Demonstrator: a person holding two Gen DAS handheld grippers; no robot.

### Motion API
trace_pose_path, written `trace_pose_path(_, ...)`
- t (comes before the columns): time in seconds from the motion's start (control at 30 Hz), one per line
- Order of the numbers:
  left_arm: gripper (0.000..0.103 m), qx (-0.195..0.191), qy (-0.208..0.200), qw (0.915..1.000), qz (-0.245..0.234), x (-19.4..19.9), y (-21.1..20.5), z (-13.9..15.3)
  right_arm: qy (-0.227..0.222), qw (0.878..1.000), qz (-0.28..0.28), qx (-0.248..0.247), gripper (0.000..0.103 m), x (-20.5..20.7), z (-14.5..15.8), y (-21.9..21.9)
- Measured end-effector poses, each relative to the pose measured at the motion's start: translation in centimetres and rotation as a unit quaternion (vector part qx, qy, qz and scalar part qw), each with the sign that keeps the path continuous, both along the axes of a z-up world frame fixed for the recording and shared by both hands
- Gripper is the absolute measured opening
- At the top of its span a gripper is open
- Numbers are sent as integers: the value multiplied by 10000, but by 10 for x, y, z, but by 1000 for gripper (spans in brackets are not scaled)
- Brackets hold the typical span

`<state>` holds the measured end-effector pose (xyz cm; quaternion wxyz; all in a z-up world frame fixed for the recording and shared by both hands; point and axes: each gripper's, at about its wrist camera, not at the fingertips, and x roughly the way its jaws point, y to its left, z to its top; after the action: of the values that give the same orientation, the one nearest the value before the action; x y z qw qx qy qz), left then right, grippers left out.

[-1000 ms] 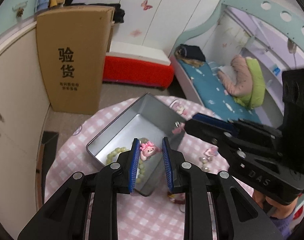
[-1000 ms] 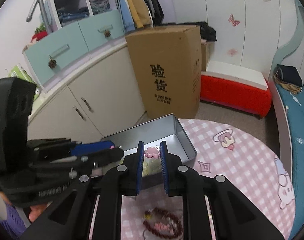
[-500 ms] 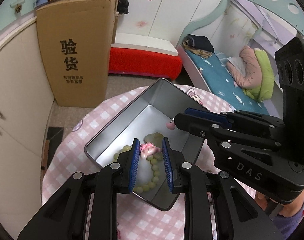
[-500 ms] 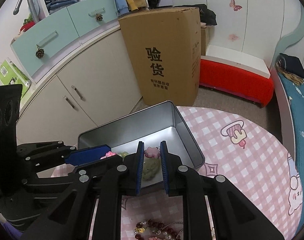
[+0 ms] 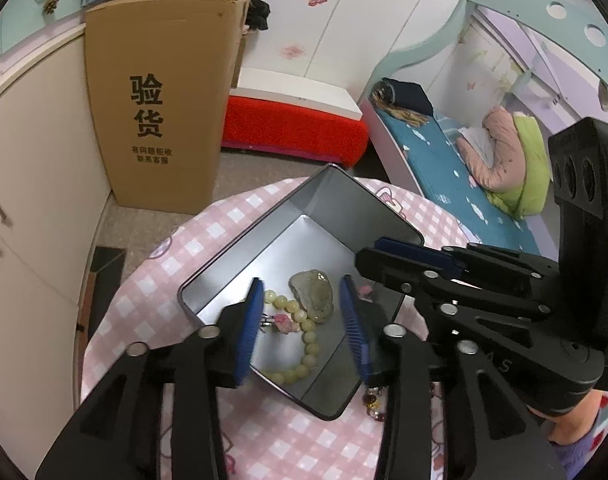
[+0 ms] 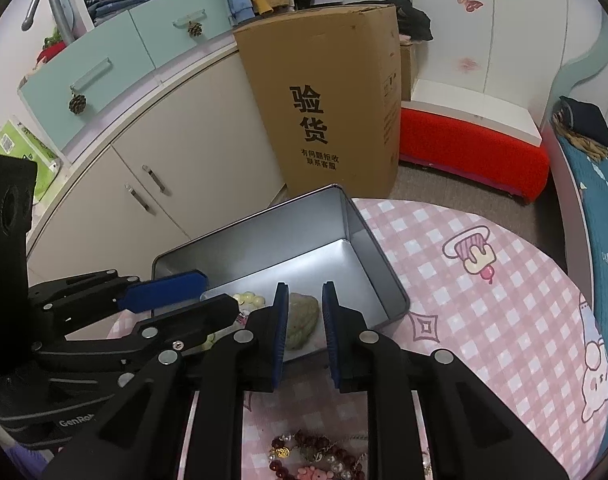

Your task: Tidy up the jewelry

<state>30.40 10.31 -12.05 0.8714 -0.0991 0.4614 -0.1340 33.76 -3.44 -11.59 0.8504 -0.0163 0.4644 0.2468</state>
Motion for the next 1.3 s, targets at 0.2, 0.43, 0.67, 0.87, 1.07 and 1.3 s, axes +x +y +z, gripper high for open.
trace_pose_path(0.2, 52, 65, -260, 9996, -60, -16, -7, 20, -169, 9997, -9, 150, 21, -14, 17, -15)
trace_pose_path(0.43, 59, 155, -781, 9966, -194, -53, -31, 46, -501, 9984, -169, 175, 33, -45, 40, -54)
trace_pose_path(0.67, 59, 384, -1147, 9924, -245, -87, -58, 50, -668, 9960, -587, 38, 36, -76, 36, -109)
trace_pose_path(0.87, 62, 404, -1073, 9932, -189, -97, -72, 37, -536, 9946, -885, -69, 36, -87, 9, -144)
trace_pose_path(1.07, 62, 437, -728, 9953, -455, -83, -104, 16, -295, 9923, -1203, -95, 36, -82, -19, -167)
trace_pose_path(1.3, 61, 811, -329, 9928, -818, -56, -152, -20, -169, 9909, -1334, -3, 36, -90, -35, -190)
